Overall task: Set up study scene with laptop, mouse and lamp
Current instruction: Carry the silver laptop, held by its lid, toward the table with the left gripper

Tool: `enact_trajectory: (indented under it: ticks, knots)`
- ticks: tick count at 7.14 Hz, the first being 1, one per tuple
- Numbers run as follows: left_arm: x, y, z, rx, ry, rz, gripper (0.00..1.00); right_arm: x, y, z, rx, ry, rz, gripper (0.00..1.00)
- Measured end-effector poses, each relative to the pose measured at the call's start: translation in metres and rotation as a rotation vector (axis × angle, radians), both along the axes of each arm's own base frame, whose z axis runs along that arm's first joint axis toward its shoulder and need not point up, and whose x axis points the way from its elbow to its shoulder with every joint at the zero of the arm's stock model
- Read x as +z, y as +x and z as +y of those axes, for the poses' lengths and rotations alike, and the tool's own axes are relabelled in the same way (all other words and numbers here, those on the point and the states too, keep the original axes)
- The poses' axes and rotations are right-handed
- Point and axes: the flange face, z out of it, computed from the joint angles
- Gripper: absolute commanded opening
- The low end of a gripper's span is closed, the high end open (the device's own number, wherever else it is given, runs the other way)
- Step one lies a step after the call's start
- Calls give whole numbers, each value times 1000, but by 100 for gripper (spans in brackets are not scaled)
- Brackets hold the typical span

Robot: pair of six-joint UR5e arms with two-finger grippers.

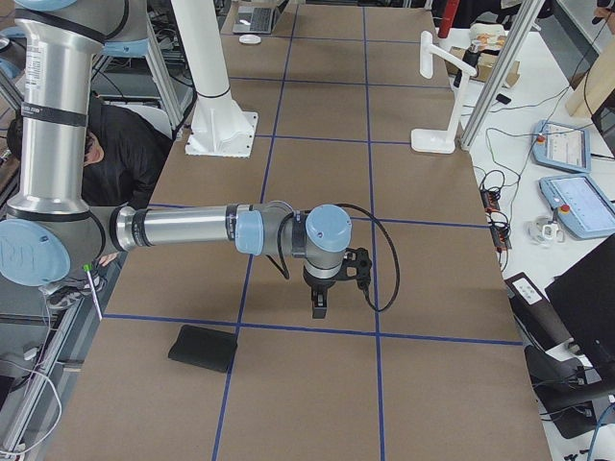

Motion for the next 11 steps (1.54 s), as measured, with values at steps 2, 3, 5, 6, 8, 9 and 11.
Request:
enact_trajectory:
  ticks: [2,3,5,6,8,9,11]
  knots:
    - [8,0,10,-99,-145,-12,100,0,0,-1,1,-2,-5,100]
    - [21,1,14,-121,-199,-14,100,-1,-1,0,2,-2,-13,100]
    - [50,2,20,-130,-273,-15,100,-6,-4,-1,11,-10,-66,100]
    - [62,2,24,-130,-299,-15,100,-8,-5,-2,20,-17,-77,100]
    - [82,3,32,-124,-340,-12,100,-11,-5,-2,25,-17,-85,100]
    - [90,3,35,-123,-355,-11,100,-13,-5,-3,25,-14,-86,100]
    - [102,3,36,-122,-370,-8,96,-15,-5,-4,26,-11,-89,100]
